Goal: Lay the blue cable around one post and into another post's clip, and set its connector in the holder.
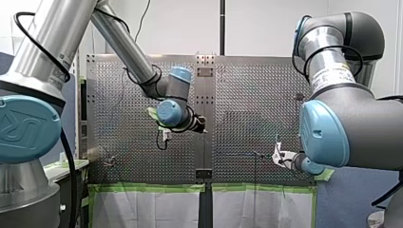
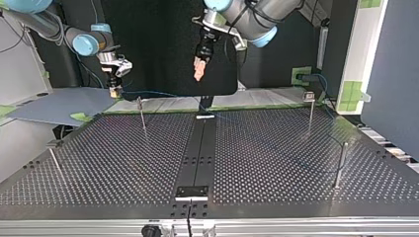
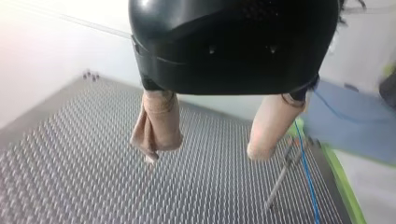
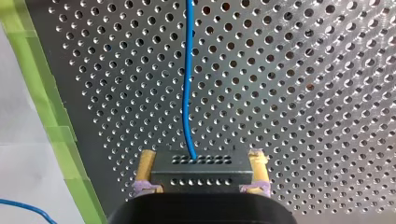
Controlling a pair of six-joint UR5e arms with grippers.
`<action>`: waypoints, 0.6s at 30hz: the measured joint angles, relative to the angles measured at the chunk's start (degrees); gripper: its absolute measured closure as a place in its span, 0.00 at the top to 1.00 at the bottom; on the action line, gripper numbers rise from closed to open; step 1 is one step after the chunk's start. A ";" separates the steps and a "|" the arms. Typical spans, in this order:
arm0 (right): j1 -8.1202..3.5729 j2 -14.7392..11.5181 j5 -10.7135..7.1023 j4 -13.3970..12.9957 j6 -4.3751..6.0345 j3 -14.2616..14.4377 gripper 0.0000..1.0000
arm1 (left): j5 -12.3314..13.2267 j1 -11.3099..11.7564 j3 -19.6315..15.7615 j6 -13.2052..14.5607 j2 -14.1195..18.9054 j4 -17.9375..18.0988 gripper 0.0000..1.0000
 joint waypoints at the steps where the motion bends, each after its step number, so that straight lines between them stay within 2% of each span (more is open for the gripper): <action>1: 0.01 0.00 0.00 -0.03 0.02 0.00 0.00 | 0.38 -0.43 0.35 -0.21 -0.43 0.45 1.00; 7: -0.13 0.00 -0.04 -0.18 0.14 -0.01 0.00 | 1.29 -3.39 1.40 -0.78 -2.67 3.39 1.00; 18: -0.62 0.00 -0.20 -0.13 0.13 0.00 0.00 | 2.32 -7.99 1.88 -0.88 -3.02 8.02 1.00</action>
